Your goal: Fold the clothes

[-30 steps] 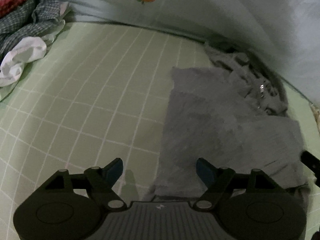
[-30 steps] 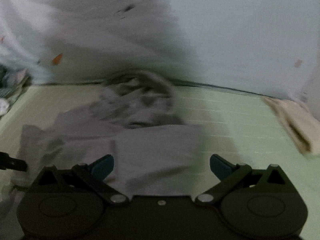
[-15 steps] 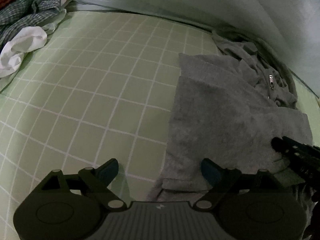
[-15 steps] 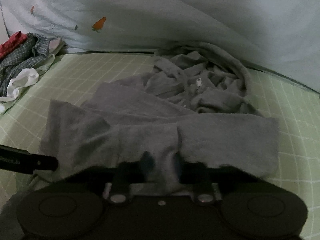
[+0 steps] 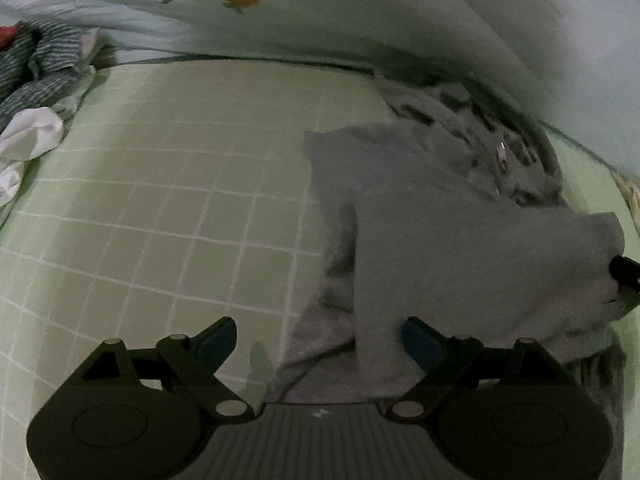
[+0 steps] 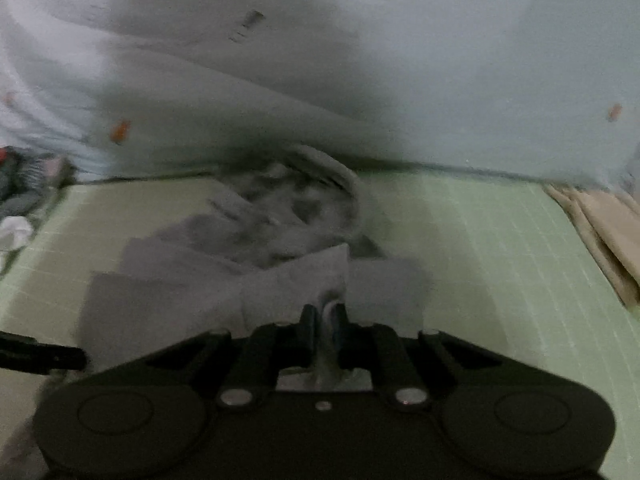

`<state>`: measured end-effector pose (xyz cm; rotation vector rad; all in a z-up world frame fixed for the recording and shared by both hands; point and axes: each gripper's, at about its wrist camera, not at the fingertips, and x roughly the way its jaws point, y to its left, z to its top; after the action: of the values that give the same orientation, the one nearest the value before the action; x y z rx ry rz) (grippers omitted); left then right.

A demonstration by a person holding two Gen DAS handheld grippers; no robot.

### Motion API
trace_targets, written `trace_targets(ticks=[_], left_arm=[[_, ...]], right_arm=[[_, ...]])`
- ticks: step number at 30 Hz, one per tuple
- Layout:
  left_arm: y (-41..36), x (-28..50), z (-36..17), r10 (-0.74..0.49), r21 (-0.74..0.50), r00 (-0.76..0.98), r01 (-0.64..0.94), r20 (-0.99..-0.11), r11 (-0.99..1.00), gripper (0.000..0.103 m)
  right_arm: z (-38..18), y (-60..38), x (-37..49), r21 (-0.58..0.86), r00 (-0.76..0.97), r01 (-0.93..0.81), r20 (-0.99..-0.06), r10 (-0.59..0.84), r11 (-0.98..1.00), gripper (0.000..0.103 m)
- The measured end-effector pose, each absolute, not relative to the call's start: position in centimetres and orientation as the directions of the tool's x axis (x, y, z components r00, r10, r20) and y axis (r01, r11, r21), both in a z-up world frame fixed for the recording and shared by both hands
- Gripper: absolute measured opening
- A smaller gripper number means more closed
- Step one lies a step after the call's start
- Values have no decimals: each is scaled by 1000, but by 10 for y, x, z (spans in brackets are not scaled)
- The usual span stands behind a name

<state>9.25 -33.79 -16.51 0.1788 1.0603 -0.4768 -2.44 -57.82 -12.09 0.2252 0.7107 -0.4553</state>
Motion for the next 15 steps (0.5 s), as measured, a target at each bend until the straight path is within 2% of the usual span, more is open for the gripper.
trace_targets(ticks=[4,8,12,15], left_arm=[[-341,87,-176,-247,-41,382,472,-890,881,90],[-333,87,-183,-248,-64,360,452,-899,890,92],[-331,87,-183,-250,-72,358,442,-900,894,92],[-331,87,-181,-257,-79,362,440,-896,894,92]], right_arm=[[-138,-585,-28,55,617,513,-718,-323,857,11],[-150,-583,-29,41,589,524,-739,-326,851,15],[-152,-581,-26,28,569,537,-749,-338,843,23],[-152,-582,-25,12,552,547,-756,-350,837,33]])
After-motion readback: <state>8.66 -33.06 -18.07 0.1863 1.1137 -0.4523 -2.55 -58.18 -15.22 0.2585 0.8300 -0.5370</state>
